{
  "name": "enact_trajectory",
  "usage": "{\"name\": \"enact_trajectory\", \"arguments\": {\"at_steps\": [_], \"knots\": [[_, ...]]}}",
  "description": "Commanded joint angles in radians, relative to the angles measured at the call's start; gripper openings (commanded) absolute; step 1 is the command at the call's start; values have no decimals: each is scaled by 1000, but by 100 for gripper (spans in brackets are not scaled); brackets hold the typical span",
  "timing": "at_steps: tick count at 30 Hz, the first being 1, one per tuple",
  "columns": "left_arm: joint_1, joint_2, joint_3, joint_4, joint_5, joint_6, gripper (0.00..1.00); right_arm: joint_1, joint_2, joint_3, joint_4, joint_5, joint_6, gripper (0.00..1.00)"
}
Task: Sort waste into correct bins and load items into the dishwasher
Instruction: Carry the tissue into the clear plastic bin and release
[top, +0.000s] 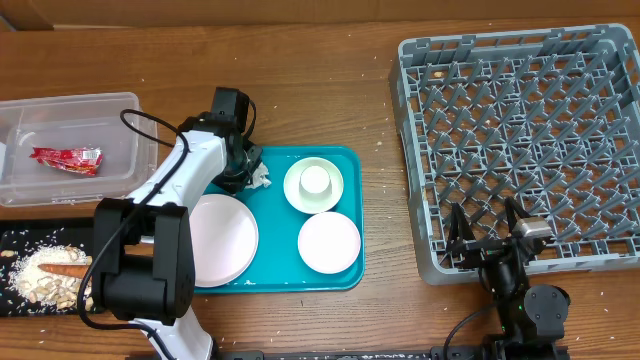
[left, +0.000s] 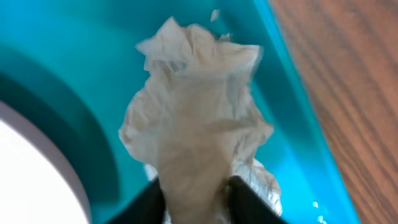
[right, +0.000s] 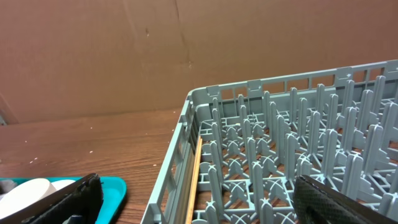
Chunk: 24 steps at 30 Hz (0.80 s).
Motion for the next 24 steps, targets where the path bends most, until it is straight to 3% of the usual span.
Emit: {"name": "enact_trajectory", "arguments": {"at_steps": [1,2,6,10,13,15,19,24], "knots": [[-2,-7,-11,-1,2,22,9,-3,-8,-10,5,9,-4,100],[-2,-9,-9,-3,2,28,4,-3,-8,-10,5,9,-4,100],[2,-28,25,-29,-1,35,4,-3,-8,-10,5,9,-4,100],[14,-92,124,-58,-45,131,4,-3,-8,-10,5,9,-4,100],[29,-145,215,-101,-171,164,4,-3,-8,-10,5,9,-4,100],[55,-193,292,-113,-361,201,9,-3,-8,-10,5,9,-4,100],[120,-228,326,-81,-626,209,9,-3,-8,-10,5,9,-4,100],[258,-188,322,-2,-638,274,4,-3,-8,-10,5,9,-4,100]]}}
